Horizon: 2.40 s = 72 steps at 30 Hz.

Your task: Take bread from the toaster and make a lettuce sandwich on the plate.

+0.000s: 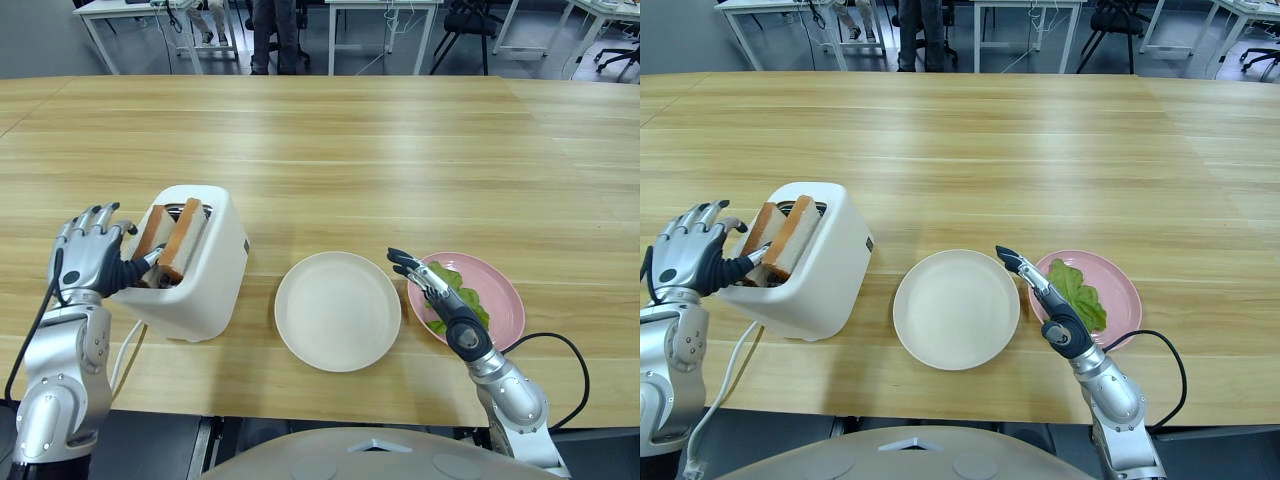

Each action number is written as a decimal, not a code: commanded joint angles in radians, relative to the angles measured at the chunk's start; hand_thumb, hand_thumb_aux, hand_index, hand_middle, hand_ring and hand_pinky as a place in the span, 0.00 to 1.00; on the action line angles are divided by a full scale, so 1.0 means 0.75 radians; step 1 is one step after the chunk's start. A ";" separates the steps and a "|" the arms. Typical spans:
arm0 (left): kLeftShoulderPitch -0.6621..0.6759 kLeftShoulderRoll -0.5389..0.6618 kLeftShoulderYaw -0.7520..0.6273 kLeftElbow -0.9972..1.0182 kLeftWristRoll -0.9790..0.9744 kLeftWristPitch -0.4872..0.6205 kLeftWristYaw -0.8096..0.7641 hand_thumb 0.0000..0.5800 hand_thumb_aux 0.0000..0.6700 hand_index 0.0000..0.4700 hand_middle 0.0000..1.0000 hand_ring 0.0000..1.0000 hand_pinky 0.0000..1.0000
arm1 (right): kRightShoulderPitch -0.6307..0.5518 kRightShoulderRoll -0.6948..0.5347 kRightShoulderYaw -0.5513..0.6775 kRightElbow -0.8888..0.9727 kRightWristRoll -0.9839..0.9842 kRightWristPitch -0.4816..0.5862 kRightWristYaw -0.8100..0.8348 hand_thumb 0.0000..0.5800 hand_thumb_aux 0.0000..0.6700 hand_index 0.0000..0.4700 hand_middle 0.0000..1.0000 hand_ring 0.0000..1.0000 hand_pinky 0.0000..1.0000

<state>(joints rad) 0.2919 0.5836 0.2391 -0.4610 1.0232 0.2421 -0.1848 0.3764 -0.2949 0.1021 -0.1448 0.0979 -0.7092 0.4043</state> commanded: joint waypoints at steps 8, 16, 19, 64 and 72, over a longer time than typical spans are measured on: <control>-0.044 -0.026 -0.023 -0.013 -0.063 -0.051 0.037 1.00 1.00 0.98 0.00 0.00 0.00 | -0.002 0.001 0.000 0.006 -0.015 0.007 -0.009 0.00 0.00 0.00 0.00 0.00 0.00; -0.088 -0.062 0.062 -0.060 -0.150 -0.056 0.128 1.00 1.00 0.98 0.49 0.49 0.49 | -0.006 -0.002 0.002 0.004 -0.012 0.010 -0.005 0.00 0.00 0.00 0.00 0.00 0.00; -0.107 -0.064 0.103 -0.082 -0.206 -0.075 0.145 1.00 1.00 0.98 1.00 1.00 1.00 | -0.008 -0.002 0.002 0.002 -0.010 0.013 -0.006 0.00 0.00 0.00 0.00 0.00 0.00; -0.791 -0.279 -0.993 0.569 -0.872 -0.333 -0.506 1.00 1.00 0.98 1.00 1.00 1.00 | -0.178 -0.349 -0.032 0.014 -0.568 -0.456 0.031 0.00 0.00 0.00 0.00 0.00 0.00; -0.817 -0.310 -1.107 0.886 -0.739 -0.437 -0.471 1.00 1.00 0.98 1.00 1.00 1.00 | -0.183 -0.417 0.052 0.034 -0.598 -0.388 0.042 0.00 0.00 0.00 0.00 0.00 0.00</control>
<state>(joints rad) -0.3158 0.3432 -0.5525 0.1457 0.4253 -0.0651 -0.5386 0.2410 -0.5993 0.1242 -0.1271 -0.3358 -1.0173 0.4257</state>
